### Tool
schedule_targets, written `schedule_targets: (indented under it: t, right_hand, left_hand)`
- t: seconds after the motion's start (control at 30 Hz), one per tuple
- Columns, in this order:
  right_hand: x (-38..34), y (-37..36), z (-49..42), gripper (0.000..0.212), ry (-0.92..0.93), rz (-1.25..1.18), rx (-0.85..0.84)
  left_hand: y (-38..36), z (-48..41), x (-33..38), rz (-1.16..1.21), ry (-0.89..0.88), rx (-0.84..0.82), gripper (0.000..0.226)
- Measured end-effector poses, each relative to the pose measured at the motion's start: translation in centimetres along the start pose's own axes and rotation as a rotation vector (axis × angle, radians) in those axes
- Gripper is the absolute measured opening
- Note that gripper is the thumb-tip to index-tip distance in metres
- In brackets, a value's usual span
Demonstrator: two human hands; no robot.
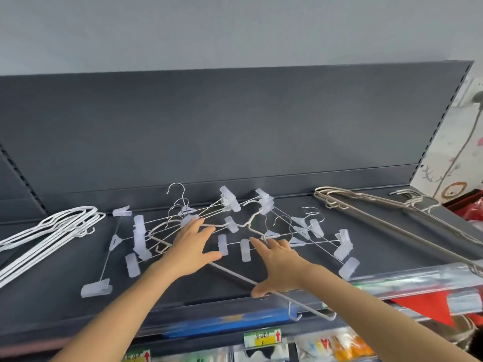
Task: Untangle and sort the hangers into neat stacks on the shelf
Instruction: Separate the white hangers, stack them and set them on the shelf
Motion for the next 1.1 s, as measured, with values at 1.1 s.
schedule_targets:
  t: [1.1]
  right_hand:
    - [5.5, 5.1, 1.1, 0.113, -0.08, -0.003, 0.291]
  left_hand:
    - [2.8, -4.8, -7.1, 0.18, -0.021, 0.148, 0.016]
Point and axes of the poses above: each hand's wrist, its own z-axis away from the middle knuckle, its own y-axis out of the back of the hand, x = y × z, the point moved 1 cm from there along -z, towards the middle knuckle, and after that the axes turned 4 degrees about y, right-handed, at the moved point
